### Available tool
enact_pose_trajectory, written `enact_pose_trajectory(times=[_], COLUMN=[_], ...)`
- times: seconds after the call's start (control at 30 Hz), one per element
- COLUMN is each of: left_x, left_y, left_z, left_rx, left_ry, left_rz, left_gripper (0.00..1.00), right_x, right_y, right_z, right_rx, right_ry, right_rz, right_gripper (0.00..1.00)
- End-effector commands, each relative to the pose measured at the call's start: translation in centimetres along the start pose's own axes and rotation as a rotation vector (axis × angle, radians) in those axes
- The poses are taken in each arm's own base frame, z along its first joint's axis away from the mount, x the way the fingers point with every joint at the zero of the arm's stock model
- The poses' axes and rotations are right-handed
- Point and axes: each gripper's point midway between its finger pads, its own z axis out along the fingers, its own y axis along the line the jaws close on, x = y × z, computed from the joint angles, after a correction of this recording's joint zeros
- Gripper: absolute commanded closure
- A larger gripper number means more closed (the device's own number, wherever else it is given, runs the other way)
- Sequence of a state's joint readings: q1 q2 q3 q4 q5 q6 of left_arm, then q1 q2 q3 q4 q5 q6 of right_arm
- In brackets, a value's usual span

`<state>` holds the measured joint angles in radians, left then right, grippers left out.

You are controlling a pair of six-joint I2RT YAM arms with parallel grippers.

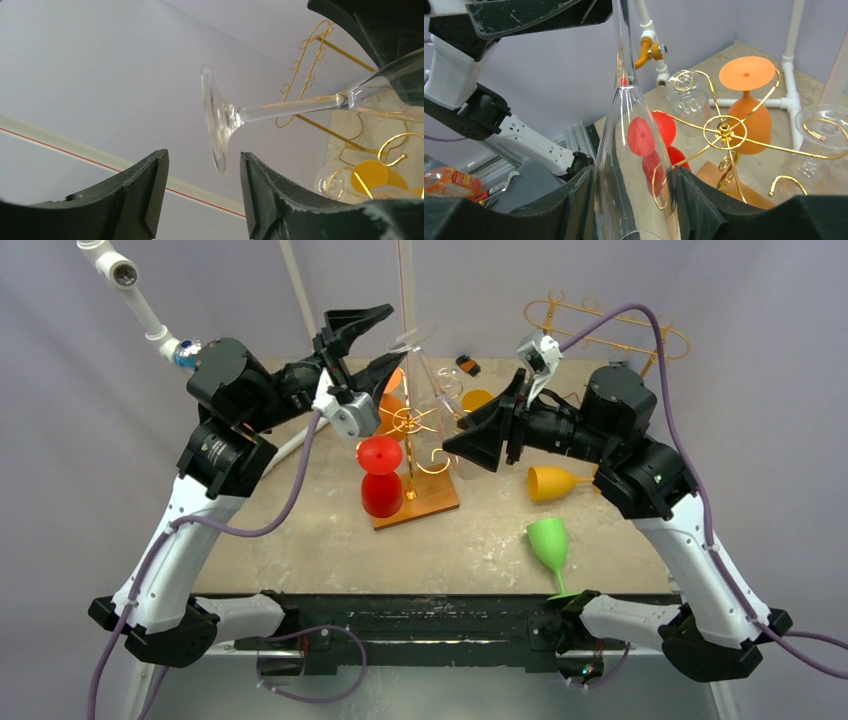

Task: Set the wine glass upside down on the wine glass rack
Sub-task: Turn the wine glass upside down at the wine rack.

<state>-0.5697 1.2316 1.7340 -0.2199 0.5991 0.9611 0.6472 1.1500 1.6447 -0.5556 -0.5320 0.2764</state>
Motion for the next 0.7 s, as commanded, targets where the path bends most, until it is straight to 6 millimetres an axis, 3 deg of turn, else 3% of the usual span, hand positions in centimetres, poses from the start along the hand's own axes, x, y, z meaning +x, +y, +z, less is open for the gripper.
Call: enact_pose_trajectory(times=[0.0,0.2,0.3,0.43,0.53,0.67], left_x=[-2.4,-2.0,-1.3,-0.4,1.7,4.1], left_y=[1.7,-0.3,-1.2,-1.2,-1.0,-1.9], left_z=[-1.6,-3.2,-4.2,-5.6,-6.2,-6.8], left_rx=[-0.066,-0.019,-0.005,-0.062,-0.127,-0.157], left_ry=[-0.034,0.043,0.118,0.222,0.354,0.496], left_rz=[-0.043,-0.220,-0.319,-0.465,-0.599,-0.685], left_gripper=[0.36,0.08,0.01,0.00,0.00,0.00], right_x=[-1.8,-0.3,1.9,5.5,8.1,9.8], right_y=[-0.7,-1.8,-2.9,-4.6,-5.9,-7.0], right_z=[-1.4,-2.3,-2.6,-2.7,-2.9,-2.8], right_rx=[0.092,0.155,0.190,0.235,0.268,0.294], right_ry=[-0.103,-0.105,-0.072,-0.034,-0.027,-0.033], right_rz=[-0.029,-0.031,-0.037,-0.044,-0.049,-0.060], right_gripper=[1.00,1.00,1.00,1.00,1.00,1.00])
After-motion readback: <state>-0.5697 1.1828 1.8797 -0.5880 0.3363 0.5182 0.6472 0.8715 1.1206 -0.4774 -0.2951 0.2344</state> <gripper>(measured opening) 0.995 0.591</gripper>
